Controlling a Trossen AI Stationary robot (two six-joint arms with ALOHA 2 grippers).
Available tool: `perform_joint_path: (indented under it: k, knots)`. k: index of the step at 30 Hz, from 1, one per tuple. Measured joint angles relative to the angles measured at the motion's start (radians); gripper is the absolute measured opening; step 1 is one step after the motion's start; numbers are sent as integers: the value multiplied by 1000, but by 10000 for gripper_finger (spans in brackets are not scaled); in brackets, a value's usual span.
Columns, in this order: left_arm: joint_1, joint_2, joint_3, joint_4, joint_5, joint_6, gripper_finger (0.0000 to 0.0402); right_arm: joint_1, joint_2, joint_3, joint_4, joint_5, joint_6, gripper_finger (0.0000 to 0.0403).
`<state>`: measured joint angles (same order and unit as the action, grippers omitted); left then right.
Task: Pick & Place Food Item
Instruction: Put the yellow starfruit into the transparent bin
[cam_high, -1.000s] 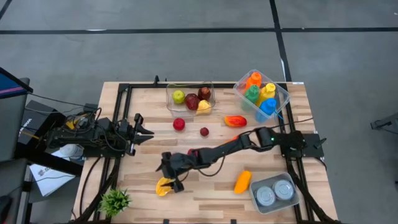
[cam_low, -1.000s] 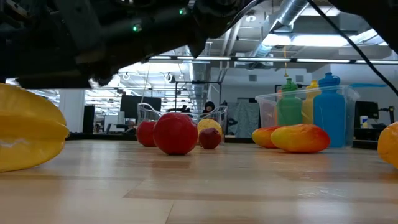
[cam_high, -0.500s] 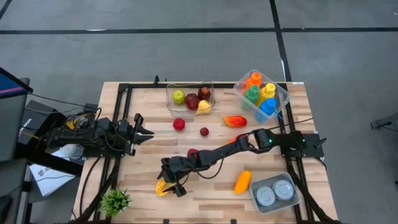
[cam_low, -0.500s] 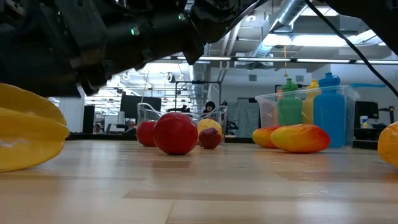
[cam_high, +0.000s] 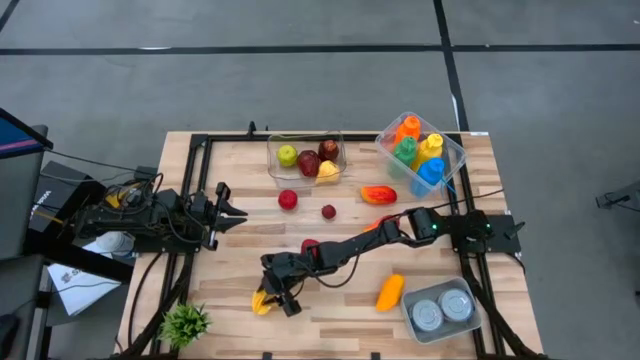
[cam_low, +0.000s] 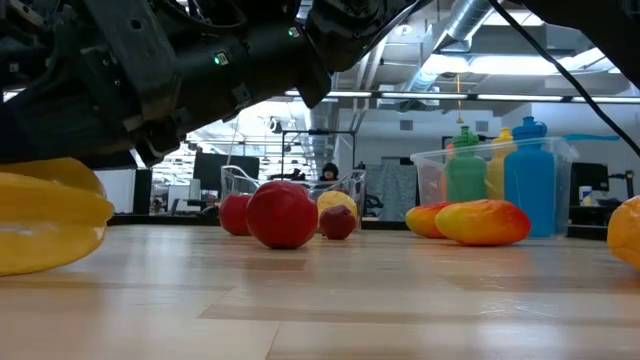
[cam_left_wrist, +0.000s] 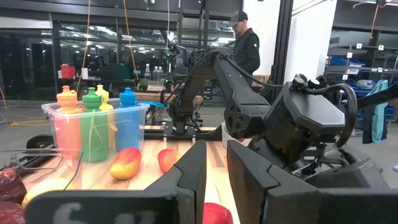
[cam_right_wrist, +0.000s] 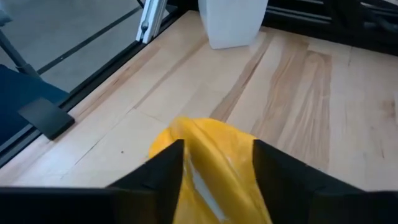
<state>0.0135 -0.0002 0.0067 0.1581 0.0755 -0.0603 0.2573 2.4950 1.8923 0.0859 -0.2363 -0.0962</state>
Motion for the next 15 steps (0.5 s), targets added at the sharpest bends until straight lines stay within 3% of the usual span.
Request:
perform_joint_path:
  k: [10, 15]
  knots:
    - [0, 0, 0, 0, 0, 0, 53, -7, -1, 0, 1, 0, -9, 25]
    - [0, 0, 0, 0, 0, 0, 53, -5, -9, 0, 23, 0, -8, 20]
